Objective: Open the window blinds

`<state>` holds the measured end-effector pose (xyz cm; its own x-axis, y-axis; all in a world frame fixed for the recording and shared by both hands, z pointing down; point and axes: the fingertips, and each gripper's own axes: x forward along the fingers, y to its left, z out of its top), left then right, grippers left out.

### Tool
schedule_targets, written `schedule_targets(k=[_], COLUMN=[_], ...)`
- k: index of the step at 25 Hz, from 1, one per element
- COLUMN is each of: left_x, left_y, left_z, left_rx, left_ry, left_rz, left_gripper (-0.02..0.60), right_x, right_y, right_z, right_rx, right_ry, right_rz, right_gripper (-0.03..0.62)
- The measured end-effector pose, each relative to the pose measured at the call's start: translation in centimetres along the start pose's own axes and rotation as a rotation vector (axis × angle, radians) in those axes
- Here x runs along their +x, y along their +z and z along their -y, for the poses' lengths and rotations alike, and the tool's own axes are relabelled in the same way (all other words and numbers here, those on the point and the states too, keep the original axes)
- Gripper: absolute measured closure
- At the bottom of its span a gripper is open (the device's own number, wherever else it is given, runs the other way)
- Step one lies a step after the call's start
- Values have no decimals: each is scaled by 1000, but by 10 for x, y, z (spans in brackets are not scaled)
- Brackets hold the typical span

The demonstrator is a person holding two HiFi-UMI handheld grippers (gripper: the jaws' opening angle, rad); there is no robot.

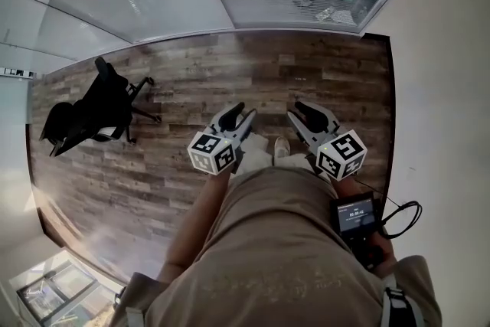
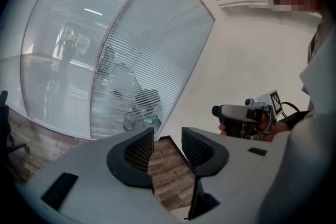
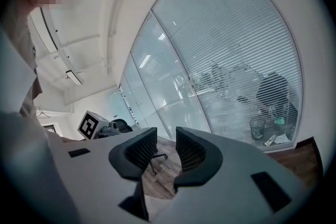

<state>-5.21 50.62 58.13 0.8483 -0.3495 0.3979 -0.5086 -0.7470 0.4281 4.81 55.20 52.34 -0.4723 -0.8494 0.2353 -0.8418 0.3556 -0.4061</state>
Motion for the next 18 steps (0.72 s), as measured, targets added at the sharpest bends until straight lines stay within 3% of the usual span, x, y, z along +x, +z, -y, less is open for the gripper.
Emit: schedule_targets(k=[9,18], left_x=[-44,-134], left_y=[-28,-33], left_z=[-2,-52], left_rx=[-25,-63], left_ry=[32,92], left_rz=[12,63], left_gripper=[419,419], right_x=[-9,50], right_y=[-23,-28], right_z=[-35,-104], right_rx=[-3,-53], right_ry=[-7,-13], right_rz=[-4,-23], right_gripper=[476,476])
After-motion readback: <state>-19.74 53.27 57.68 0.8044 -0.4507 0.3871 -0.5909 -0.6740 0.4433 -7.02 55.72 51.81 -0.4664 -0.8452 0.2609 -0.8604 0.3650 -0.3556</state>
